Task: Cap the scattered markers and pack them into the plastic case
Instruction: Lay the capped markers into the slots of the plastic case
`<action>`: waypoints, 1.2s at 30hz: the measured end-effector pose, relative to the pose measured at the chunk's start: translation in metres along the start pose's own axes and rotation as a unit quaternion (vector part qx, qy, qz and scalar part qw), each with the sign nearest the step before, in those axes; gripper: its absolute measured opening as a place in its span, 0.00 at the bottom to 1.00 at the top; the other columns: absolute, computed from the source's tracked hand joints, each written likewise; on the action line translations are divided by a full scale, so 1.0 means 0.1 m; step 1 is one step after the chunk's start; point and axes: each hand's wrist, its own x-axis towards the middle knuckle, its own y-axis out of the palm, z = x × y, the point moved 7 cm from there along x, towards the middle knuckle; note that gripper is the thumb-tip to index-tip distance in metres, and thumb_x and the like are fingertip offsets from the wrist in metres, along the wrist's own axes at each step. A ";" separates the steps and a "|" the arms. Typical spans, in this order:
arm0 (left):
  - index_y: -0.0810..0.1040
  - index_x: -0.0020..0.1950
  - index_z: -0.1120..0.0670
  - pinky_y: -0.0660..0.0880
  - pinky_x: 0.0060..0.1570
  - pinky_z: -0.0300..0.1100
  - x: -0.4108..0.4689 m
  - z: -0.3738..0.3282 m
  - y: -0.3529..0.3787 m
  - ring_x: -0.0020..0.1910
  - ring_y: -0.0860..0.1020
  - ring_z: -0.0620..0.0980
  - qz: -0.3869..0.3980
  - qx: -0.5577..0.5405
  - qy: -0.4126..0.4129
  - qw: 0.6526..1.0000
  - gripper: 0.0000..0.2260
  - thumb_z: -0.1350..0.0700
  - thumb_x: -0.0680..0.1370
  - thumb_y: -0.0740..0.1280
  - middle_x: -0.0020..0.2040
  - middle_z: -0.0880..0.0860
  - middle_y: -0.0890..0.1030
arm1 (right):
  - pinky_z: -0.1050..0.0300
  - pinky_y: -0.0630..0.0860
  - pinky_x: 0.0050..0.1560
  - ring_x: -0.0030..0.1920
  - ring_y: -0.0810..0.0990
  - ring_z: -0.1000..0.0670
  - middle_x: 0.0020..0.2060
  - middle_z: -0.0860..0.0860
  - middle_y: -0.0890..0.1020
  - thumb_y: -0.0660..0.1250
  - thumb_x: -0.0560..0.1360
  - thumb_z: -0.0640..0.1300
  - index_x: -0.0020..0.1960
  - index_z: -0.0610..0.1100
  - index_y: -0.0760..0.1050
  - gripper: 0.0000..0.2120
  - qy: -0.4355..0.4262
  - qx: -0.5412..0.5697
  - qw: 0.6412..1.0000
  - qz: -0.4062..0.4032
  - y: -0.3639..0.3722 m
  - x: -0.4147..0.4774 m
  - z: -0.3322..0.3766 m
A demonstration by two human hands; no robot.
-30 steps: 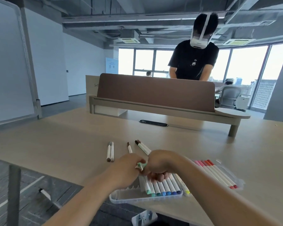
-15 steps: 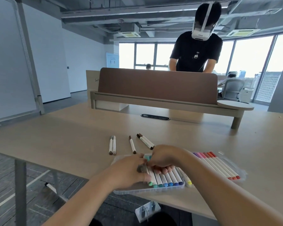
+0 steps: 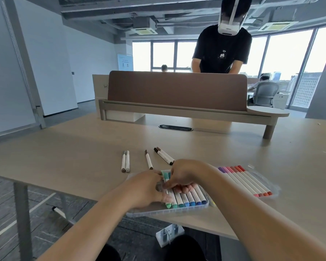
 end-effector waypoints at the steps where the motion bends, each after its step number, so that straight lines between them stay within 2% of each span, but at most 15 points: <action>1: 0.79 0.61 0.48 0.72 0.62 0.51 -0.01 0.00 0.01 0.63 0.76 0.49 0.002 0.006 0.001 1.000 0.32 0.28 0.67 0.64 0.64 0.45 0.77 | 0.62 0.67 0.28 0.23 0.69 0.53 0.29 0.48 0.75 0.68 0.79 0.51 0.35 0.42 0.75 0.18 0.001 -0.006 1.000 -0.003 0.00 0.00 0.01; 4: 0.79 0.58 0.45 0.73 0.60 0.50 0.02 0.03 0.05 0.61 0.77 0.48 0.000 0.006 0.002 1.000 0.38 0.22 0.59 0.57 0.60 0.43 0.79 | 0.63 0.67 0.26 0.21 0.69 0.54 0.28 0.48 0.75 0.68 0.79 0.50 0.35 0.41 0.74 0.18 0.003 -0.033 0.999 -0.009 0.00 -0.02 0.05; 9: 0.79 0.57 0.44 0.75 0.57 0.50 0.03 0.00 0.04 0.55 0.79 0.46 0.008 0.013 0.004 1.000 0.38 0.22 0.59 0.55 0.56 0.43 0.81 | 0.64 0.67 0.23 0.19 0.68 0.54 0.28 0.48 0.73 0.65 0.81 0.49 0.36 0.41 0.72 0.18 0.019 -0.052 0.998 0.002 0.02 -0.03 0.06; 11: 0.78 0.58 0.46 0.75 0.57 0.50 0.01 -0.02 0.02 0.54 0.79 0.48 0.016 -0.004 0.000 1.000 0.37 0.23 0.61 0.59 0.56 0.45 0.81 | 0.64 0.66 0.23 0.20 0.68 0.55 0.29 0.48 0.73 0.64 0.81 0.49 0.36 0.41 0.72 0.18 0.017 -0.070 0.997 0.001 0.02 -0.04 0.08; 13: 0.78 0.60 0.48 0.76 0.57 0.49 -0.02 -0.02 -0.04 0.52 0.80 0.48 0.013 -0.033 -0.003 0.999 0.32 0.28 0.65 0.66 0.57 0.46 0.82 | 0.65 0.65 0.23 0.21 0.68 0.55 0.30 0.49 0.74 0.63 0.82 0.49 0.36 0.42 0.72 0.18 0.011 -0.088 0.996 0.006 0.01 -0.06 0.10; 15: 0.77 0.64 0.49 0.76 0.54 0.44 -0.02 0.01 -0.11 0.49 0.79 0.45 -0.008 -0.074 -0.002 0.997 0.23 0.39 0.73 0.70 0.61 0.47 0.80 | 0.64 0.66 0.26 0.24 0.70 0.54 0.33 0.48 0.77 0.64 0.81 0.49 0.37 0.42 0.74 0.16 -0.002 -0.087 0.996 0.002 -0.02 -0.06 0.12; 17: 0.75 0.68 0.50 0.74 0.53 0.39 -0.01 0.10 -0.23 0.53 0.78 0.45 -0.058 -0.105 0.003 0.993 0.20 0.47 0.77 0.68 0.64 0.47 0.78 | 0.62 0.67 0.29 0.25 0.70 0.52 0.33 0.46 0.79 0.65 0.81 0.48 0.39 0.41 0.77 0.15 -0.013 -0.066 0.998 -0.021 -0.12 -0.03 0.15; 20: 0.79 0.64 0.51 0.72 0.55 0.37 0.04 0.29 -0.42 0.56 0.78 0.45 -0.118 -0.154 -0.004 0.981 0.14 0.53 0.80 0.65 0.62 0.48 0.80 | 0.56 0.76 0.37 0.31 0.76 0.48 0.36 0.43 0.82 0.64 0.80 0.46 0.45 0.36 0.82 0.15 -0.008 -0.082 0.993 -0.087 -0.30 0.13 0.21; 22: 0.81 0.60 0.50 0.75 0.56 0.41 0.07 0.45 -0.50 0.54 0.79 0.45 -0.145 -0.178 -0.021 0.973 0.11 0.54 0.80 0.64 0.58 0.48 0.82 | 0.56 0.77 0.40 0.34 0.78 0.48 0.35 0.43 0.83 0.65 0.78 0.42 0.43 0.37 0.82 0.11 -0.007 -0.130 0.982 -0.140 -0.39 0.30 0.30; 24: 0.82 0.58 0.50 0.76 0.55 0.43 0.11 0.57 -0.56 0.51 0.80 0.45 -0.161 -0.194 -0.028 0.967 0.10 0.54 0.80 0.64 0.54 0.47 0.83 | 0.58 0.71 0.34 0.36 0.77 0.47 0.32 0.47 0.77 0.66 0.76 0.40 0.38 0.39 0.75 0.09 -0.006 -0.149 0.972 -0.181 -0.45 0.49 0.39; 27: 0.82 0.53 0.48 0.74 0.47 0.33 0.15 0.68 -0.59 0.46 0.78 0.39 -0.162 -0.209 -0.021 0.964 0.07 0.53 0.81 0.64 0.47 0.42 0.81 | 0.56 0.71 0.41 0.40 0.76 0.45 0.32 0.49 0.73 0.68 0.76 0.47 0.36 0.43 0.68 0.15 0.007 -0.120 0.972 -0.200 -0.49 0.76 0.48; 30: 0.82 0.50 0.49 0.75 0.46 0.41 0.20 0.83 -0.58 0.41 0.79 0.43 -0.167 -0.233 -0.024 0.958 0.07 0.53 0.80 0.64 0.42 0.44 0.81 | 0.56 0.72 0.40 0.32 0.76 0.46 0.28 0.48 0.75 0.71 0.74 0.52 0.33 0.44 0.70 0.17 0.015 -0.086 0.974 -0.207 -0.51 0.99 0.54; 32: 0.82 0.49 0.48 0.74 0.45 0.42 0.24 0.91 -0.55 0.40 0.78 0.43 -0.168 -0.243 -0.033 0.955 0.06 0.53 0.80 0.65 0.39 0.43 0.80 | 0.57 0.73 0.38 0.28 0.76 0.48 0.24 0.49 0.76 0.71 0.72 0.51 0.31 0.44 0.72 0.16 0.032 -0.086 0.977 -0.195 -0.48 1.12 0.55; 34: 0.81 0.50 0.47 0.74 0.45 0.41 0.27 0.97 -0.53 0.40 0.78 0.41 -0.169 -0.247 -0.038 0.953 0.06 0.53 0.80 0.65 0.39 0.42 0.79 | 0.57 0.74 0.37 0.29 0.78 0.47 0.24 0.49 0.78 0.70 0.71 0.47 0.32 0.44 0.74 0.12 0.040 -0.084 0.979 -0.181 -0.44 1.21 0.58; 36: 0.81 0.51 0.47 0.72 0.42 0.38 0.28 0.96 -0.52 0.39 0.76 0.39 -0.170 -0.240 -0.036 0.955 0.06 0.52 0.80 0.64 0.40 0.41 0.78 | 0.56 0.74 0.39 0.35 0.79 0.45 0.29 0.47 0.78 0.67 0.72 0.44 0.34 0.43 0.73 0.10 0.029 -0.101 0.977 -0.184 -0.47 1.22 0.63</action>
